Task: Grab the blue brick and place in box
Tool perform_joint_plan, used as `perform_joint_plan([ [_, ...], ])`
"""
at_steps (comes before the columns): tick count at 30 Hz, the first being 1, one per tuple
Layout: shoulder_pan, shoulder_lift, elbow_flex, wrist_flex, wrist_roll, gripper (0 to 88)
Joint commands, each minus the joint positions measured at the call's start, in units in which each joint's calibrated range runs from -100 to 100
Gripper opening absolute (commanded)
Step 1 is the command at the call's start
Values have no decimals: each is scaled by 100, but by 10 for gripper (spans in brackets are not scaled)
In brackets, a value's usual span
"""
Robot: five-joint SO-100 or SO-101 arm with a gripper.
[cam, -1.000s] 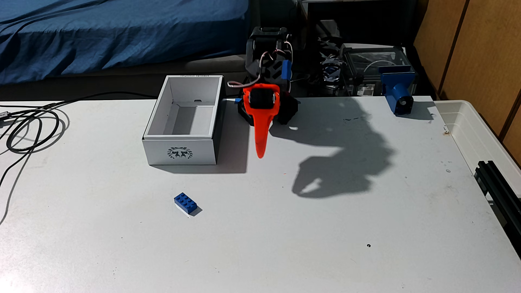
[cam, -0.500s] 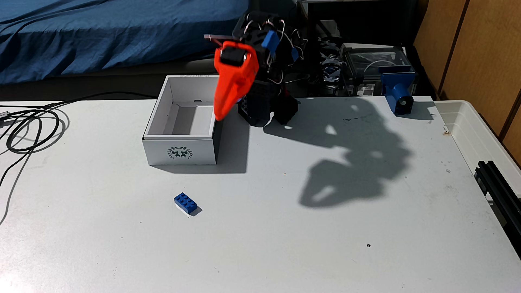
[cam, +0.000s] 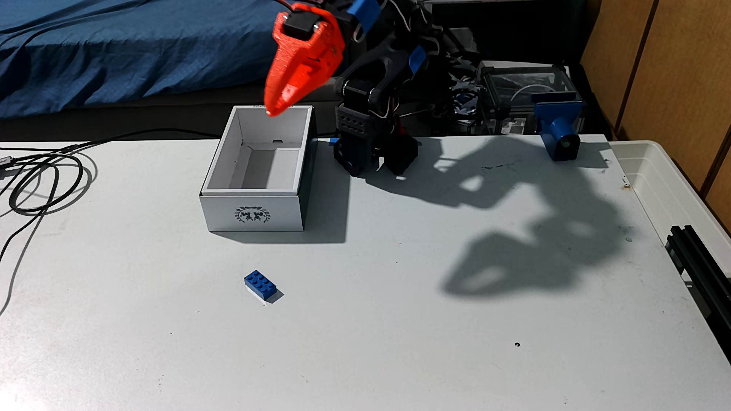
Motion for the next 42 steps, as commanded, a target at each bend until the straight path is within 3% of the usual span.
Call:
perform_joint_plan([
  [1,255,976,-1073,241,-18,12],
  [14,470,3572,-2466,1309,-29,12],
  [22,478,4756,-2395,1344,-61,10],
  [42,218,6185,-2474,1171,-750,12],
])
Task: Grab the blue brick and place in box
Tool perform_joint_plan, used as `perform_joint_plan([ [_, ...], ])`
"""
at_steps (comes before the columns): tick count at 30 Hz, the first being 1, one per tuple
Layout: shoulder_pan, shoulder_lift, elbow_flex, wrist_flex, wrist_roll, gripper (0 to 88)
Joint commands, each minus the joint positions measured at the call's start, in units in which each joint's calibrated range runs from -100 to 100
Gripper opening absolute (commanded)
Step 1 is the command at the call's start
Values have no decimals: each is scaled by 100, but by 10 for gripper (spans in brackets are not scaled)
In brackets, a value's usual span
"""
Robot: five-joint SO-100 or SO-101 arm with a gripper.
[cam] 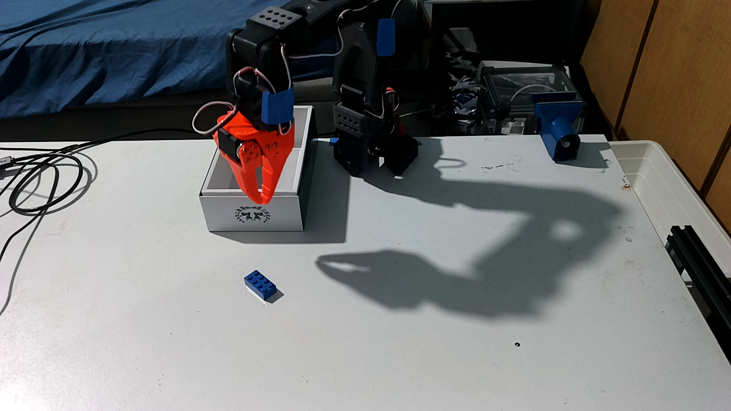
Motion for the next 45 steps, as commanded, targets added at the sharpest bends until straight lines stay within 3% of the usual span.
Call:
perform_joint_plan([
  [1,-152,130,-239,-93,-87,12],
  [14,-694,688,-612,-85,-518,12],
  [25,-679,1212,-665,-688,-523,11],
  [45,-367,1280,-825,-791,-487,10],
])
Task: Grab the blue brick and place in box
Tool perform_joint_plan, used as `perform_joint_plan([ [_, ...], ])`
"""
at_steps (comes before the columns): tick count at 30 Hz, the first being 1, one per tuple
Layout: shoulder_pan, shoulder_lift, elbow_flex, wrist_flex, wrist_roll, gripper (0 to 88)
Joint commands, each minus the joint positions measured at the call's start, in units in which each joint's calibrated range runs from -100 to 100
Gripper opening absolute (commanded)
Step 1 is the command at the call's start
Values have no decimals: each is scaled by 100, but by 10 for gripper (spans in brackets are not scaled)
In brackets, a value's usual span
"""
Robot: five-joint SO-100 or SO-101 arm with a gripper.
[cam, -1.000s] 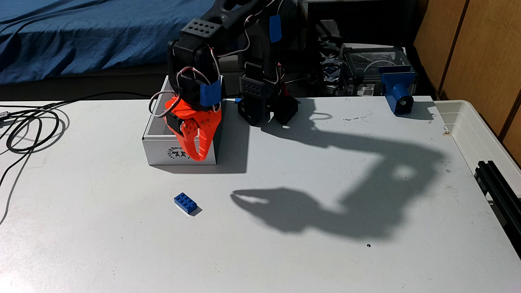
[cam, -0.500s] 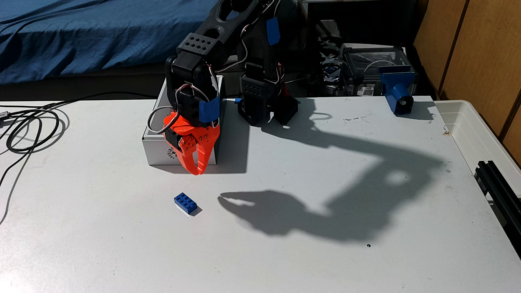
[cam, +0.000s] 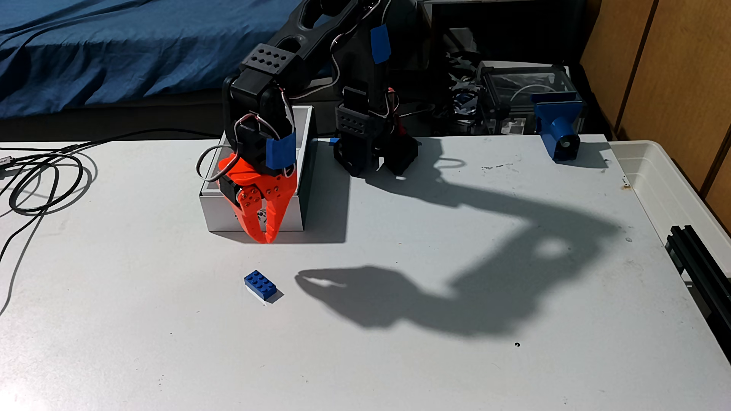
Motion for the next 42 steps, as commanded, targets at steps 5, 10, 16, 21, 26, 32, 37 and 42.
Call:
perform_joint_plan([
  [5,180,-4,-324,-27,34,10],
  [10,277,4,-324,-36,29,11],
  [16,343,4,-324,-36,24,10],
  [21,366,4,-315,-36,-23,10],
  [26,403,4,-315,-53,-34,10],
  [32,135,13,-270,-122,-229,12],
  [37,-43,13,-288,-122,-392,12],
  [42,-214,13,-270,-122,-539,12],
])
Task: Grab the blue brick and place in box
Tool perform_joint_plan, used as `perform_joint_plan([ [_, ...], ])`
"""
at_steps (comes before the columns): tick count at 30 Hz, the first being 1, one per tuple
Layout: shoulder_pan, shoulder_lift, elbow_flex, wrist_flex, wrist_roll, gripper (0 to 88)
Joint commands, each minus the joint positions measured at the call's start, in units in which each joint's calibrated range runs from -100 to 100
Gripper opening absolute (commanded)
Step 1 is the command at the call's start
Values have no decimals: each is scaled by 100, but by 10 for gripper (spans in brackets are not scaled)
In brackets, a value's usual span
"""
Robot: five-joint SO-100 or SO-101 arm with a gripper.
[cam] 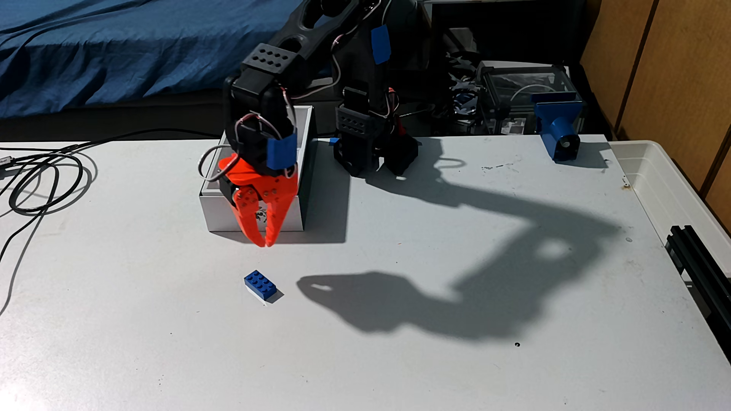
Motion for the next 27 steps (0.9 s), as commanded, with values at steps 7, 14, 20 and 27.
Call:
perform_joint_plan([
  [7,-185,258,-243,-207,-160,12],
  [14,-148,766,-243,-775,-150,12],
  [20,-118,774,-252,-836,-123,12],
  [27,-103,757,-252,-801,-118,12],
])
